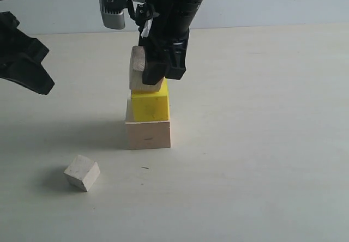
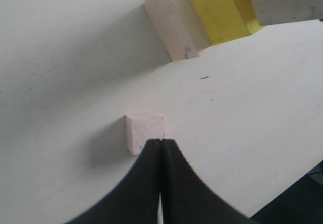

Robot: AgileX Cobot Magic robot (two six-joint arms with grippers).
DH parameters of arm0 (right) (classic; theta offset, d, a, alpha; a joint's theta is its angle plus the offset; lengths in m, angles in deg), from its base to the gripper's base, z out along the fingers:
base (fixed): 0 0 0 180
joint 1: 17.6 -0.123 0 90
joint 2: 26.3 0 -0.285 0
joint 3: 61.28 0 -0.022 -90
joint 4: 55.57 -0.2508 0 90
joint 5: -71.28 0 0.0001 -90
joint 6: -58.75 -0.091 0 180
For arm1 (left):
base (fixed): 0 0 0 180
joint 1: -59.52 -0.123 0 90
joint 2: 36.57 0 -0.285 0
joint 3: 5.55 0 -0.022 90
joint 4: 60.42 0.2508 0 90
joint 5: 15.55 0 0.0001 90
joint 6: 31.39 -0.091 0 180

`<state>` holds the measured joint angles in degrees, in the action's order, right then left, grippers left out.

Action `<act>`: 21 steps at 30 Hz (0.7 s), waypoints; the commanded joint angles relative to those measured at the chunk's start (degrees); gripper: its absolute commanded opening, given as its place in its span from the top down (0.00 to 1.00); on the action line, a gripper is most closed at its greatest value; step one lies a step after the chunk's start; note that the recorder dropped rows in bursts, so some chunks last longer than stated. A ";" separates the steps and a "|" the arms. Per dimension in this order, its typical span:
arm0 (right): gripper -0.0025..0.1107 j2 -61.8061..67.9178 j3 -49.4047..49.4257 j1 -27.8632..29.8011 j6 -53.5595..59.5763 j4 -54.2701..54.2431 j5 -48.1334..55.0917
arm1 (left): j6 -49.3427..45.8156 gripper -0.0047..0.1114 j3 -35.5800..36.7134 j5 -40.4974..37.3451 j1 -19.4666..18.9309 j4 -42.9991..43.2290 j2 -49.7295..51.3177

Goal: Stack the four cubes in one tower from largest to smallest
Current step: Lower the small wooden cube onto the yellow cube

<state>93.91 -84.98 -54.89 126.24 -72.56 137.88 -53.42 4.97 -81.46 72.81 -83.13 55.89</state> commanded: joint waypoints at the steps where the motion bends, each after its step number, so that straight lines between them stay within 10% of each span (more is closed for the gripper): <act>1: 0.98 -0.16 0.02 0.03 0.01 1.43 -0.62 | 0.02 0.96 0.03 -0.36 -0.07 -0.51 -0.04; 11: 0.97 -0.16 0.02 0.03 -1.05 1.04 -0.15 | 0.02 0.96 0.03 -0.36 -0.07 -0.51 -0.04; 21: 0.66 -0.16 0.02 0.03 0.49 0.71 -1.02 | -0.11 0.96 0.03 -0.34 -0.07 -0.51 -0.04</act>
<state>93.91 -84.98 -54.89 126.08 -71.25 138.34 -53.42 4.97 -81.46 72.81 -83.13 55.89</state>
